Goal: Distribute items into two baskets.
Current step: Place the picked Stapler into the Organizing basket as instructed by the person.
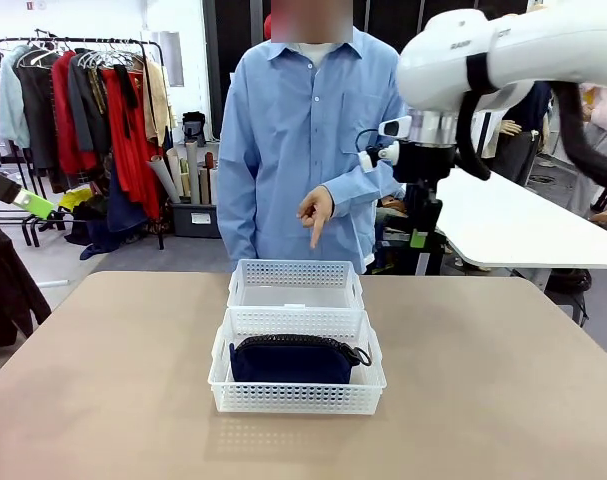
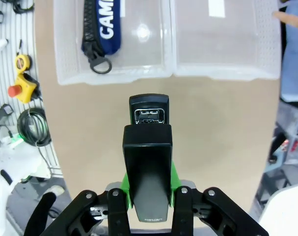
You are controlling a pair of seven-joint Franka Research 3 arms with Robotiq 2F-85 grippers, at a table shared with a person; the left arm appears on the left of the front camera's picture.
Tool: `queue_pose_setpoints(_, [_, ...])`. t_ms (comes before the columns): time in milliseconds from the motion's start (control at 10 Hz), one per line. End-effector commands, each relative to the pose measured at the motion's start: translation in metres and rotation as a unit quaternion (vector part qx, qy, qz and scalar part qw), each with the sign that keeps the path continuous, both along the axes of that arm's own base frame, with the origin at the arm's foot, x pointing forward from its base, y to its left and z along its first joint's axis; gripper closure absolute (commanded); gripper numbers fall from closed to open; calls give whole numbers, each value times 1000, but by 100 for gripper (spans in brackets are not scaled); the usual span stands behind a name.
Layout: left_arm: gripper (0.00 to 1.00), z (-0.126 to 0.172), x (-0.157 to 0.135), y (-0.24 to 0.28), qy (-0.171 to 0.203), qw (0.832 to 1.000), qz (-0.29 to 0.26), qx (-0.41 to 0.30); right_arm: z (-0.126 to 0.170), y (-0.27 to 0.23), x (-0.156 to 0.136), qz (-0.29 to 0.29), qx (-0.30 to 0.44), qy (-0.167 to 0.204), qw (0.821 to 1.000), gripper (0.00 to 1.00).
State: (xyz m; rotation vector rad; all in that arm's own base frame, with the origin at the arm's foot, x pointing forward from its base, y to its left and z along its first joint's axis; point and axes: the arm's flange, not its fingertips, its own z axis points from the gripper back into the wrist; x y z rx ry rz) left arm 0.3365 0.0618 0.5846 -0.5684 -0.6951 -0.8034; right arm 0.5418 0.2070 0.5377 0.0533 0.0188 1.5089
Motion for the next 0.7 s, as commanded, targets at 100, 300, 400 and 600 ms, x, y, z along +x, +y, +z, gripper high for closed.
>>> queue_pose_setpoints(100, [0,0,1,0,-4,1000,-2,-5,1,34,22,4,-29,-15,999,100])
queue_pose_setpoints(300, [0,0,1,0,-4,1000,-2,-5,-10,56,29,16,-41,-23,999,100])
queue_pose_setpoints(400, [0,0,1,0,-4,1000,-2,-5,-16,69,34,23,-33,-21,999,100])
queue_pose_setpoints(600, [0,0,1,0,-4,1000,-2,-5,-28,94,43,23,-26,-21,999,100])
